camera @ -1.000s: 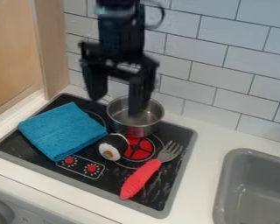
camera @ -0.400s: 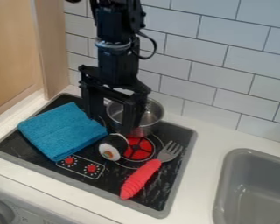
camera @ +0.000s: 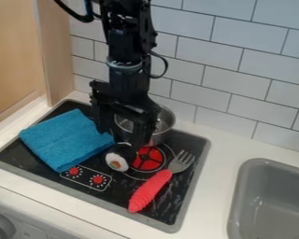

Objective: Put the sushi inside the silver pot

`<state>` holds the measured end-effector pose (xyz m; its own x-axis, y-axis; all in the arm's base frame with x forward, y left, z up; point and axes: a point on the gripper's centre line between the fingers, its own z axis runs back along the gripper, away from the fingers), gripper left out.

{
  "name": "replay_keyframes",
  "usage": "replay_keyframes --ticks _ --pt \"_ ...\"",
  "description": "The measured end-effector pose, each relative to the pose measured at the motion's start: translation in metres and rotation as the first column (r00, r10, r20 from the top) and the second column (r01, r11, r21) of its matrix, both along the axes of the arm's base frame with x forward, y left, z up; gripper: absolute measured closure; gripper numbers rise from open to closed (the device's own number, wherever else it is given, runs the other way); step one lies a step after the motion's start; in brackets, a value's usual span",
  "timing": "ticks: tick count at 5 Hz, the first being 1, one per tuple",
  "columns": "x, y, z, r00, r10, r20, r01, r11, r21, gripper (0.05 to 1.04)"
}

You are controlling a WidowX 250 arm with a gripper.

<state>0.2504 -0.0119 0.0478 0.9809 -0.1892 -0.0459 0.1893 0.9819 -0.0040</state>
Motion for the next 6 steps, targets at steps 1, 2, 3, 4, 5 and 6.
replay_keyframes --ticks 1,2,3,4,5,6 --pt "0.000 0.000 -0.015 1.000 -0.011 -0.028 0.011 1.000 -0.001 0.083" --pt "0.005 -0.001 -0.022 1.000 -0.021 -0.002 0.021 1.000 -0.009 0.083" --pt "-0.004 0.008 -0.037 1.000 0.014 -0.003 -0.014 0.999 -0.028 0.121" --pt "-0.005 0.011 -0.041 1.000 0.011 -0.012 -0.011 1.000 -0.016 0.304" --pt "-0.003 0.011 -0.041 1.000 0.020 0.004 -0.020 1.000 -0.017 0.506" --pt "-0.002 0.011 -0.041 1.000 0.022 0.009 -0.022 1.000 -0.017 0.568"
